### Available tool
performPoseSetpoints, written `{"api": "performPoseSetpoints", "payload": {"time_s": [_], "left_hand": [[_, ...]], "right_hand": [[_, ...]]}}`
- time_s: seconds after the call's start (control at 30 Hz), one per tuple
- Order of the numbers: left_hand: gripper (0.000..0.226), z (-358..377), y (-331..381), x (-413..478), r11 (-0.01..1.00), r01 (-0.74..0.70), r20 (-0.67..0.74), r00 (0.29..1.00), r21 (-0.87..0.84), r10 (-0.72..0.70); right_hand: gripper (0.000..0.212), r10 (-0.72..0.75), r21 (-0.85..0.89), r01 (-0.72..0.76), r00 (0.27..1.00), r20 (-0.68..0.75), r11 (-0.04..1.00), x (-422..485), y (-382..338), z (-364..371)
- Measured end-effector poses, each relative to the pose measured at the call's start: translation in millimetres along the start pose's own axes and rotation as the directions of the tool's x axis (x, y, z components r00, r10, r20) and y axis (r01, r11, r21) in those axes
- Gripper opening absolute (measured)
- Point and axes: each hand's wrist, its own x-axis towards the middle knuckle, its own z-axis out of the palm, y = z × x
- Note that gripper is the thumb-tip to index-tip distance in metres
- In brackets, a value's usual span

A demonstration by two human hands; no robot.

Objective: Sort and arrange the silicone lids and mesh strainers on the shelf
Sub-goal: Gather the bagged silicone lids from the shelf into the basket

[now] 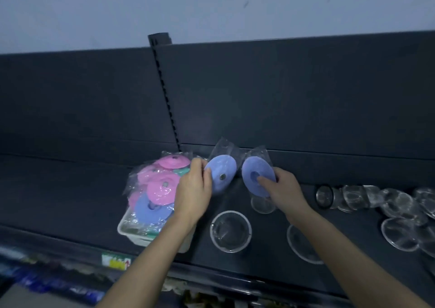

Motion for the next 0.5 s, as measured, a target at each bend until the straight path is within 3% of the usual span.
{"api": "performPoseSetpoints", "payload": {"time_s": [0.2, 0.33, 0.5], "left_hand": [[0.007, -57, -46, 8, 0.995, 0.101, -0.131, 0.986, -0.014, -0.102], [0.021, -78, -68, 16, 0.978, 0.204, -0.213, 0.954, -0.053, -0.21], [0.03, -85, -96, 21, 0.932, 0.358, -0.173, 0.916, -0.063, -0.363]], "right_hand": [[0.018, -0.124, -0.013, 0.124, 0.992, 0.035, 0.992, 1, -20, 65], [0.024, -0.209, -0.048, 0.213, 0.975, 0.075, 0.976, 7, -40, 98], [0.022, -0.304, -0.159, 0.323, 0.943, 0.134, 0.933, 26, -57, 127]]}}
